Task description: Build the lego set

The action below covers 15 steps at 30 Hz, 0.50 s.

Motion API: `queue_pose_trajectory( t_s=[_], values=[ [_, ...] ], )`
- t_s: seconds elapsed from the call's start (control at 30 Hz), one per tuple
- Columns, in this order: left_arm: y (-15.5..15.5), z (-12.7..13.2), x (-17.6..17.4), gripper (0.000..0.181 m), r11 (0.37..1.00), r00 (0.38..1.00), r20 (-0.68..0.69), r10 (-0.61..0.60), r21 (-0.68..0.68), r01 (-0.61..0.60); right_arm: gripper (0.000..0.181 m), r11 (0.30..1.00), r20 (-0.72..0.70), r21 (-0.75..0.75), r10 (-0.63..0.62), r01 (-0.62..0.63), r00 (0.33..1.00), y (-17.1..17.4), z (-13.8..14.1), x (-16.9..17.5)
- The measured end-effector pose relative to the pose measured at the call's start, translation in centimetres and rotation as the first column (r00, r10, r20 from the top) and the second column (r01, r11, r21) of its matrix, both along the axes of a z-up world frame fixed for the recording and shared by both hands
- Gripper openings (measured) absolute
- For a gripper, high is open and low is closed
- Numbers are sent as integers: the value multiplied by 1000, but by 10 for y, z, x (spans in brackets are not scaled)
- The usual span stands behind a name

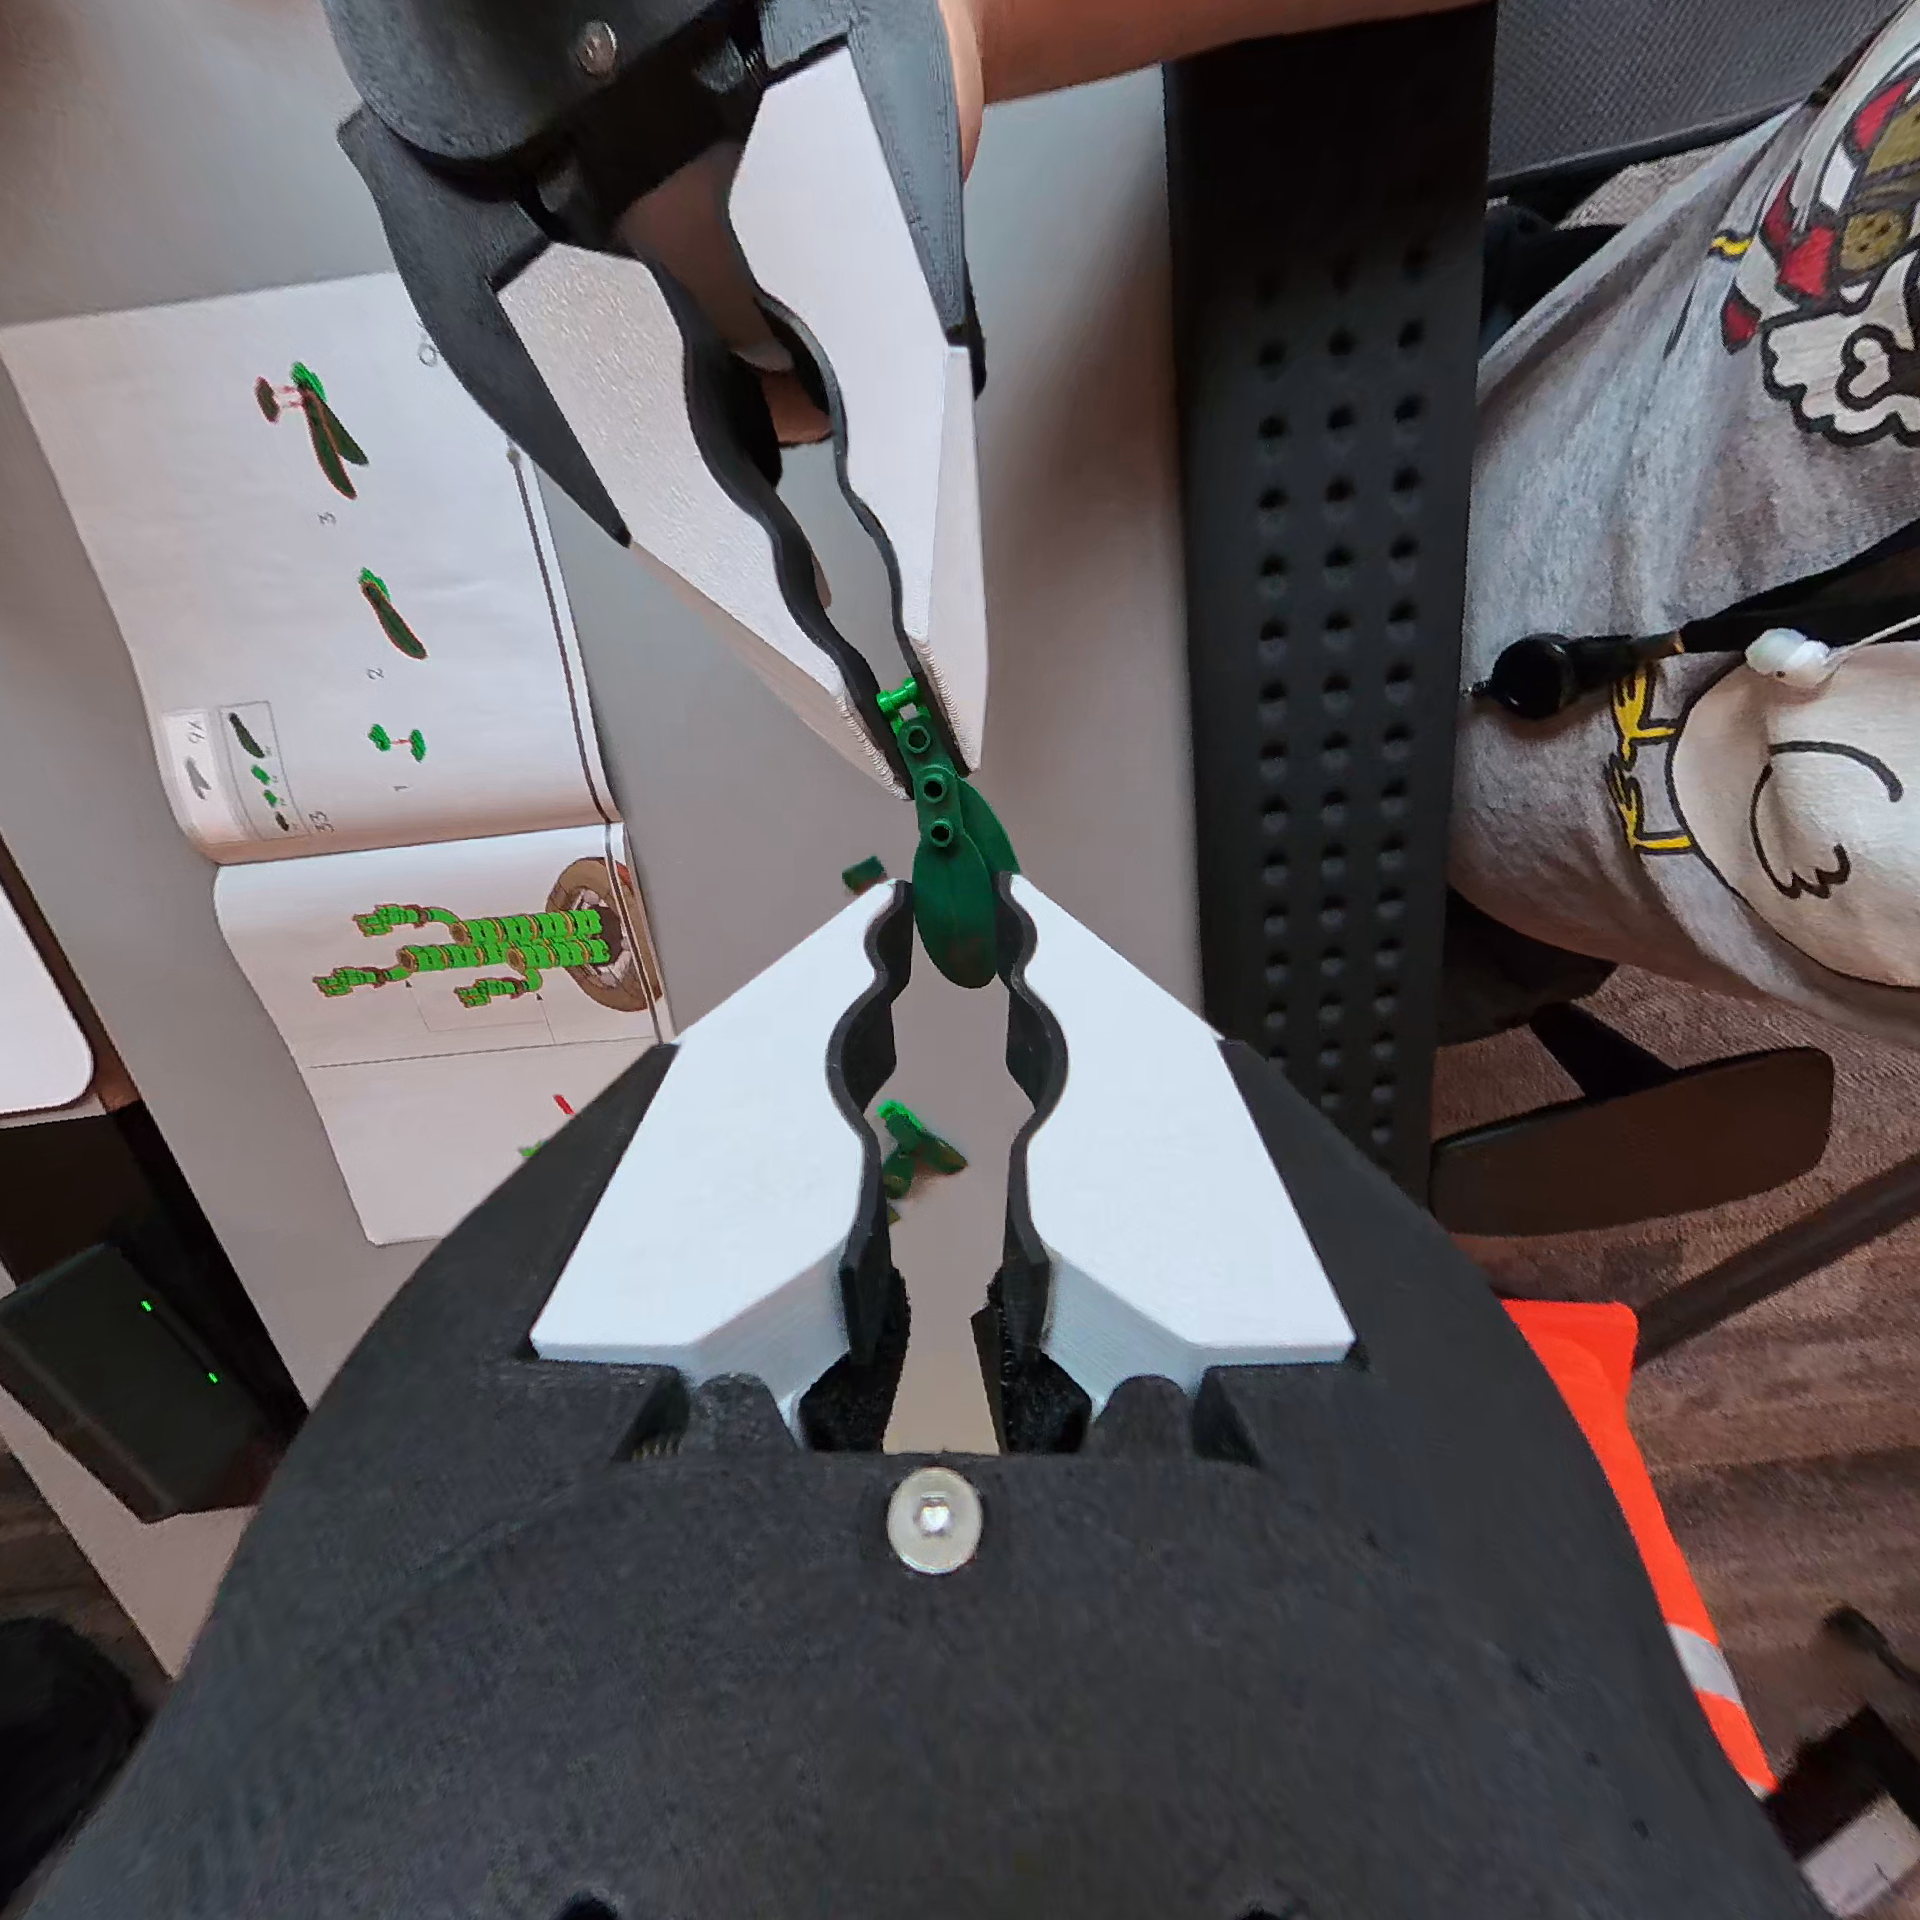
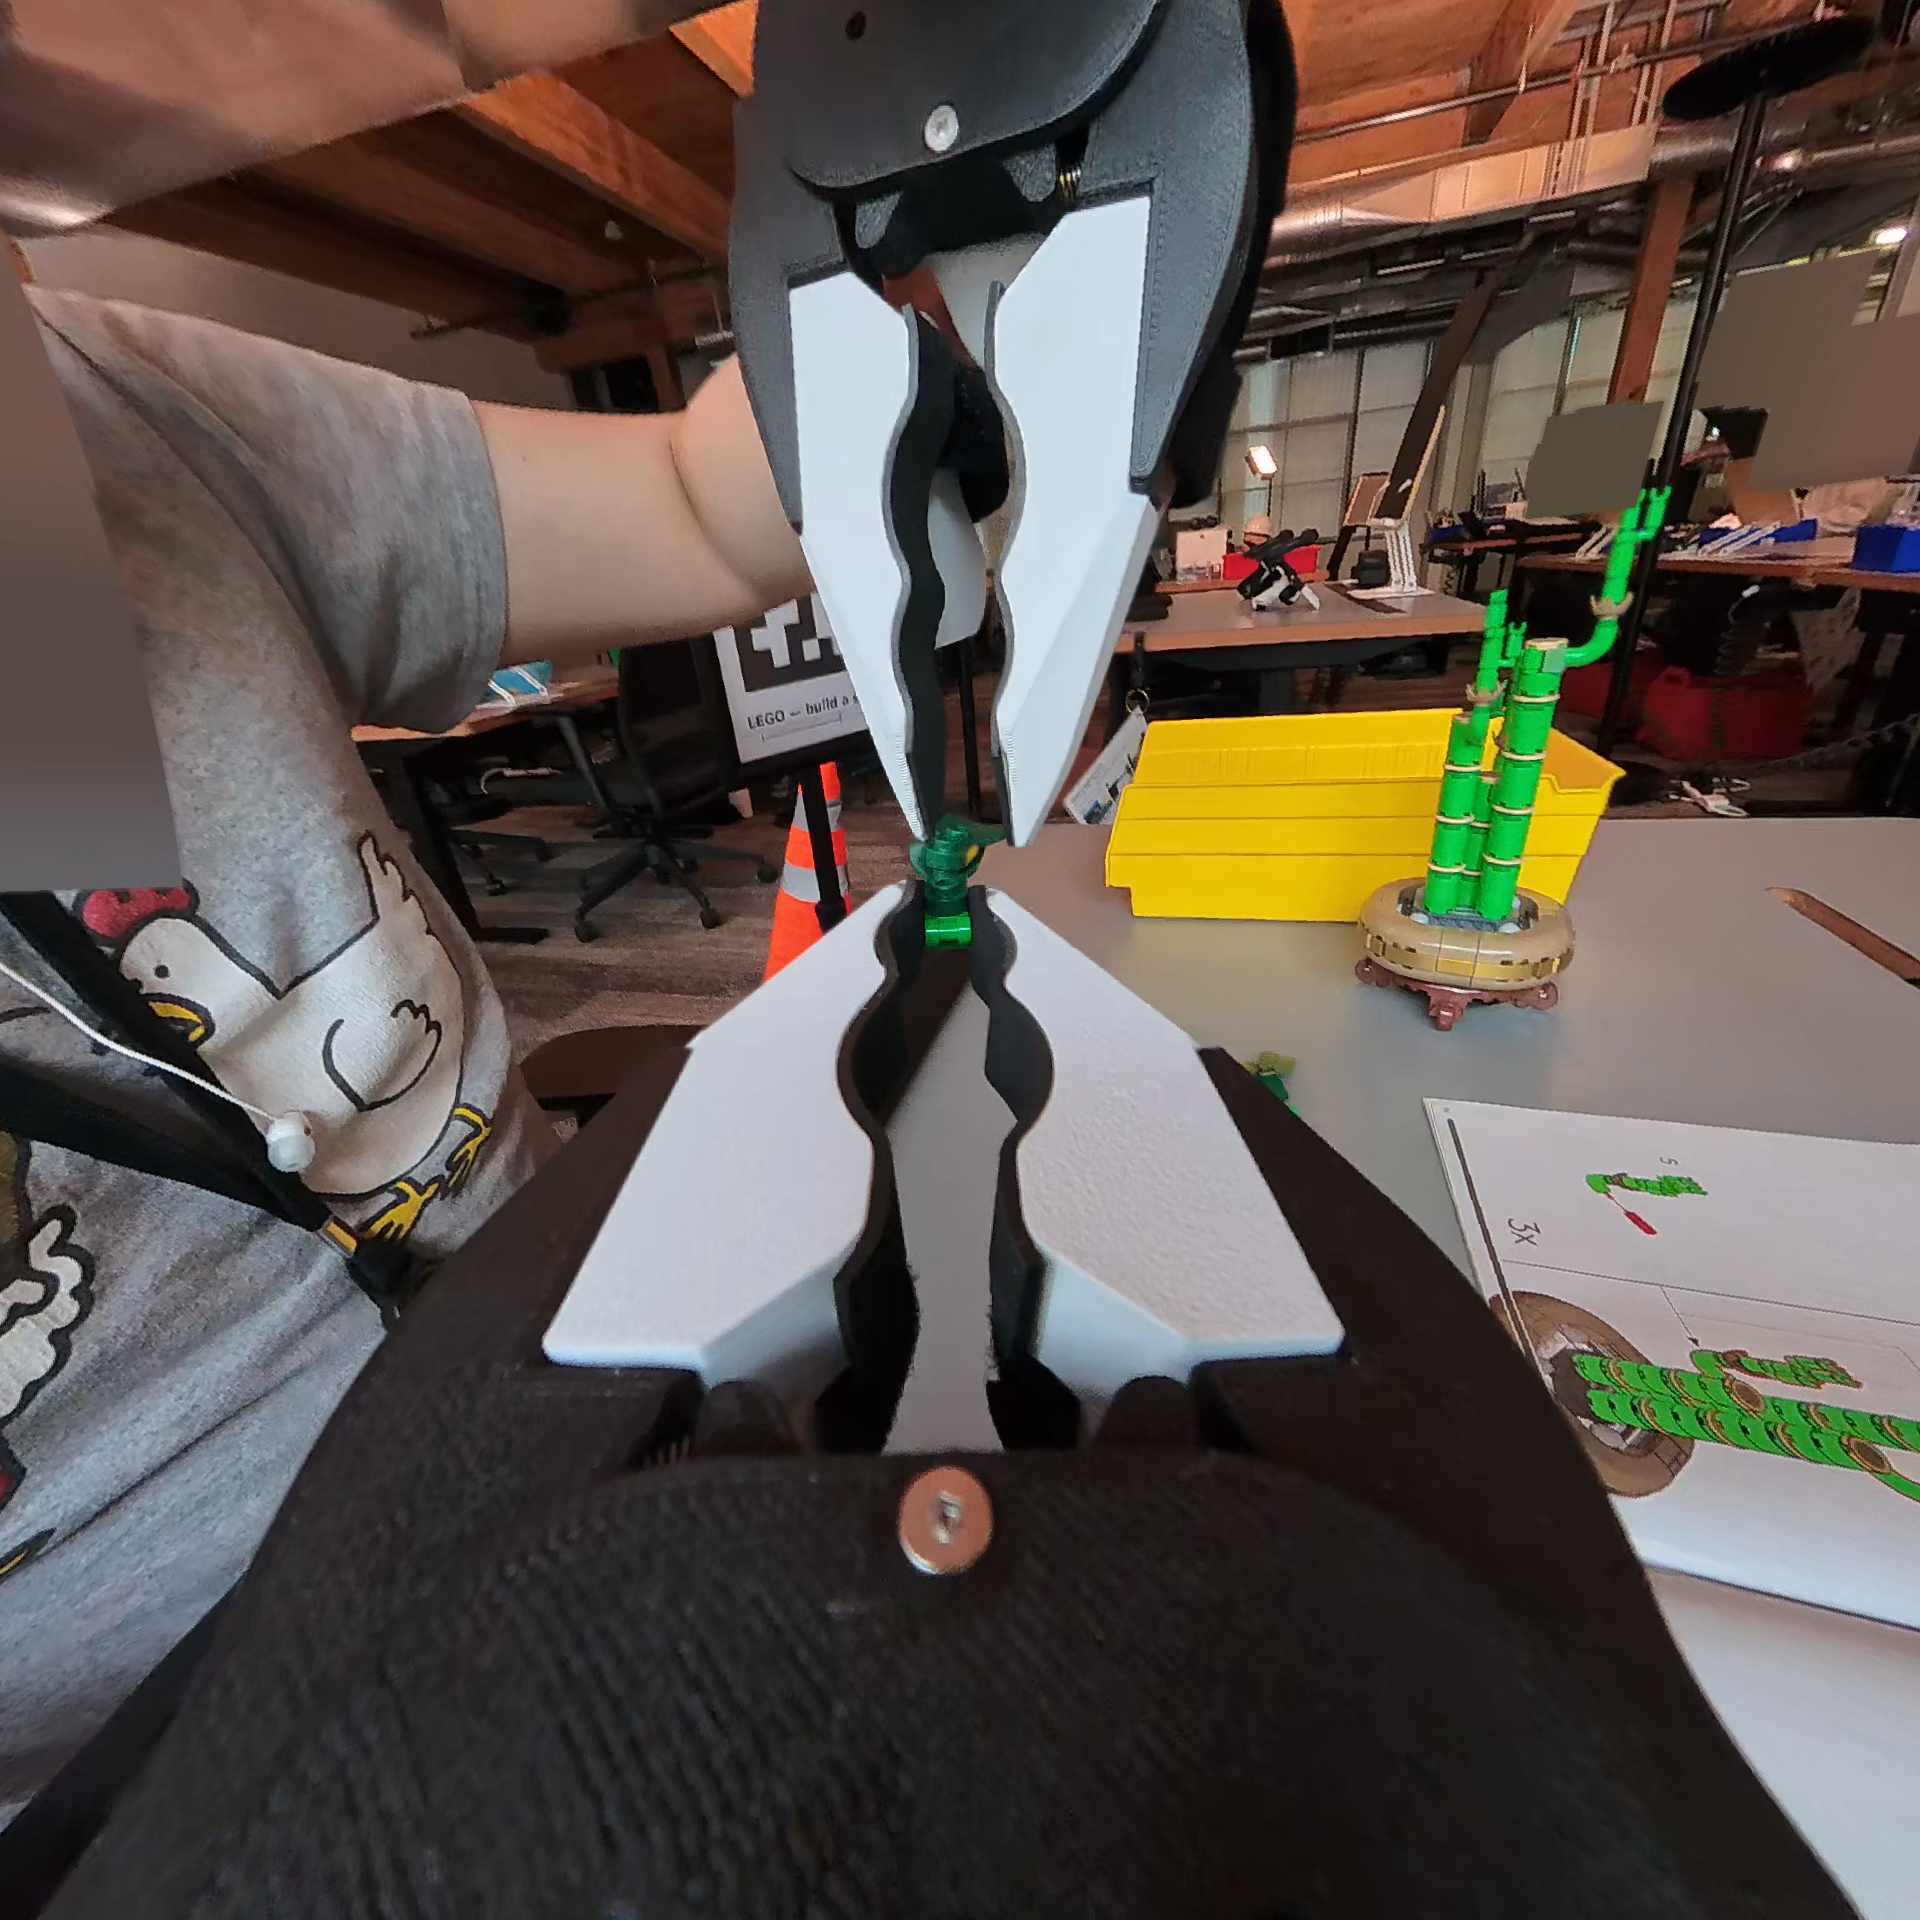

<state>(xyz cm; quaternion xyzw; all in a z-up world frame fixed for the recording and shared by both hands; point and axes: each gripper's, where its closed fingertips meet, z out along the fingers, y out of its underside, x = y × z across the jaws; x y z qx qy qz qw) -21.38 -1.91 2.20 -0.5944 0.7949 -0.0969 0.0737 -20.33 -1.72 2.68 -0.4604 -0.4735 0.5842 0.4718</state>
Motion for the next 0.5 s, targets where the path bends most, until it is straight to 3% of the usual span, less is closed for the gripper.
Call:
queue_pose_trajectory(
  t_s=[0.03,0.5],
  values=[
    [0,-2,-1,14,1000,1000,-13,-2,3,2,6,1000,10,4,-5,5,1000,0,-1,-1],
    [1,5,2,14,997,999,-35,-41,64,44,6,996,-28,82,-41,44,999,0,5,3]
  ],
)
